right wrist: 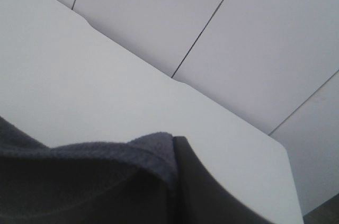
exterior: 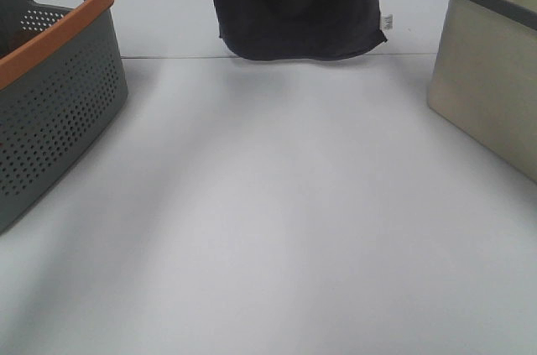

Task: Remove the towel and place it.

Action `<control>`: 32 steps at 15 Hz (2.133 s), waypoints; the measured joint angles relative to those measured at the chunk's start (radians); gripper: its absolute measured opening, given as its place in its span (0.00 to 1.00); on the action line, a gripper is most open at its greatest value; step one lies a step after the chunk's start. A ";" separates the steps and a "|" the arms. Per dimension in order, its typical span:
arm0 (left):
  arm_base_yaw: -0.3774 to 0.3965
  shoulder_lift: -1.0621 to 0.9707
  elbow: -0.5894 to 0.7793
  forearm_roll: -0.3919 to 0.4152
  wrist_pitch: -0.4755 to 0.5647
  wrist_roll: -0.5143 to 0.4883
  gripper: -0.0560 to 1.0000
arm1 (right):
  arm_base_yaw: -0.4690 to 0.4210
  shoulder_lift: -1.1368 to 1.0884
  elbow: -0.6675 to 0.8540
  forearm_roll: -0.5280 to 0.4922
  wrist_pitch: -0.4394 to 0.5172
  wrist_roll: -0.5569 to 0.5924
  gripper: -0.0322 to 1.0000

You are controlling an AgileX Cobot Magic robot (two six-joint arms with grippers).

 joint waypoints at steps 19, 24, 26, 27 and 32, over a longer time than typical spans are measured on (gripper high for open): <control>-0.077 0.004 0.025 -0.409 1.069 0.292 0.05 | 0.035 0.045 0.131 1.069 0.873 -0.802 0.03; -0.085 -0.011 0.221 -0.484 1.076 0.324 0.05 | 0.035 0.045 0.170 1.063 0.978 -0.786 0.03; -0.101 -0.060 0.343 -0.496 1.076 0.339 0.05 | 0.035 0.045 0.264 1.029 1.023 -0.786 0.03; -0.105 -0.077 0.390 -0.498 1.076 0.345 0.05 | 0.035 0.045 0.279 1.005 1.053 -0.785 0.03; -0.108 -0.098 0.514 -0.509 1.073 0.387 0.05 | 0.037 0.012 0.284 1.023 1.154 -0.766 0.03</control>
